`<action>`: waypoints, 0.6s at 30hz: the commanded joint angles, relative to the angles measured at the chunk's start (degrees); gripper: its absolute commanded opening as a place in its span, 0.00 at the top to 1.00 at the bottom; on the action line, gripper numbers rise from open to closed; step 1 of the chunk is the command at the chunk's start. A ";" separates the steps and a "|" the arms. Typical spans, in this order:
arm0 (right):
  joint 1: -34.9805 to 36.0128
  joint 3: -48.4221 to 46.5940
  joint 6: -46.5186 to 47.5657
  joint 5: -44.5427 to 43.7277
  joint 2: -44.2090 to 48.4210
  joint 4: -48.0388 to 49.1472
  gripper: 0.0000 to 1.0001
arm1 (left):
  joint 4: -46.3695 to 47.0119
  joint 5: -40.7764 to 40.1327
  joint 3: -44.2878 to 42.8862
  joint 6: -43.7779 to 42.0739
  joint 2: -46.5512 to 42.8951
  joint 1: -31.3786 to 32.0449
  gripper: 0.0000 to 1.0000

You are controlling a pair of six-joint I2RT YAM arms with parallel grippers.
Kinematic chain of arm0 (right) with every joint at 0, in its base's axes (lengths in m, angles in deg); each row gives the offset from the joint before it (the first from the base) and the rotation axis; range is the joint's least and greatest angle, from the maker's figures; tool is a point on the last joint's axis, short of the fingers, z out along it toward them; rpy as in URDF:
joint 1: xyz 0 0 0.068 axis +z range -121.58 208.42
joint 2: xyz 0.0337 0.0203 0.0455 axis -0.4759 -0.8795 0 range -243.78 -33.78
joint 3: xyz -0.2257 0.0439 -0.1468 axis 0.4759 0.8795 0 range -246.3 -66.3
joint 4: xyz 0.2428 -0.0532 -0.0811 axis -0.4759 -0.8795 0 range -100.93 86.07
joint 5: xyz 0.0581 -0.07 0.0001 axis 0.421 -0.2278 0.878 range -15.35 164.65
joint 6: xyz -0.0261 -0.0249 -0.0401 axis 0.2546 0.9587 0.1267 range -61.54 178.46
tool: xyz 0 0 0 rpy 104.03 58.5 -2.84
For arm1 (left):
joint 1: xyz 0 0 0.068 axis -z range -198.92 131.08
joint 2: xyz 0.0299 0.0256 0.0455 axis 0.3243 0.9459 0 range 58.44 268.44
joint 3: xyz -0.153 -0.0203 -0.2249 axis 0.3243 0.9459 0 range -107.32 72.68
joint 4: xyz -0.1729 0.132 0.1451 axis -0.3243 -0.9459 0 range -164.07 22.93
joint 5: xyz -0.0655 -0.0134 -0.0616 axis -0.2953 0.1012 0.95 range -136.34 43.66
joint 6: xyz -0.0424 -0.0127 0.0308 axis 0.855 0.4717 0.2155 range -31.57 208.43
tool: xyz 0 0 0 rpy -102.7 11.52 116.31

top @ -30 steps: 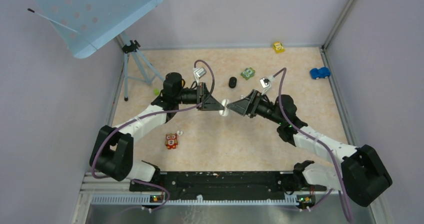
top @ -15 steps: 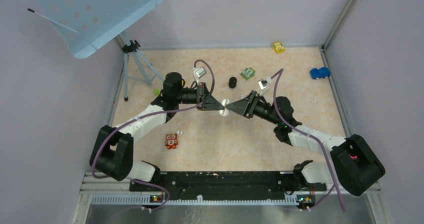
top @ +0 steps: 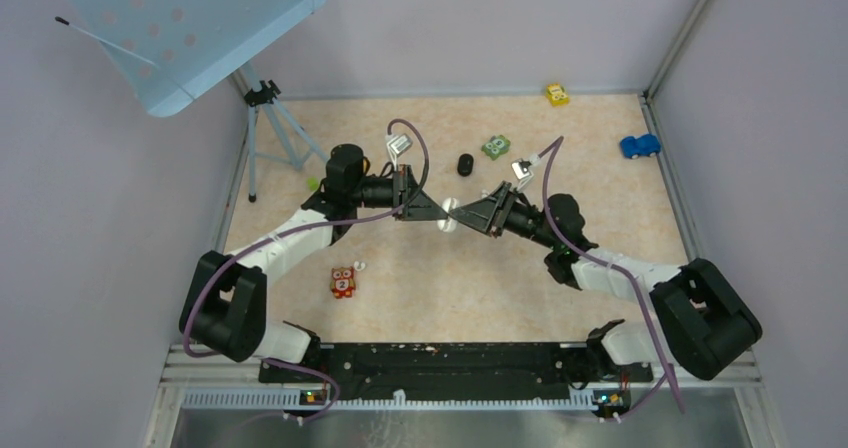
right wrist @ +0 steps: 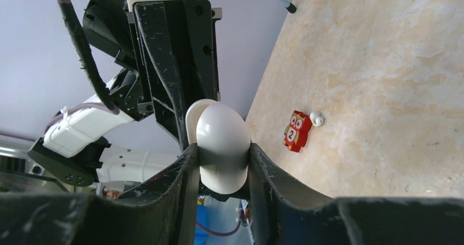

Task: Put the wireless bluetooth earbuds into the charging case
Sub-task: Pass from the left arm to the right

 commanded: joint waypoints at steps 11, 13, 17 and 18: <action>0.85 1.17 -0.25 0.72 0.01 4.14 1.00 | -5.00 1.74 -5.72 -5.44 -2.38 -3.14 0.34; 0.85 1.38 -0.26 0.74 -0.02 4.72 1.00 | -5.24 1.64 -5.59 -6.09 -3.25 -3.85 0.31; 0.84 0.95 -0.68 1.35 -0.99 4.97 1.00 | -6.41 2.72 -5.55 -6.98 -3.56 -4.17 0.28; 0.84 0.75 -0.70 1.55 -1.07 4.88 1.00 | -7.43 2.87 -5.61 -8.19 -3.71 -4.03 0.27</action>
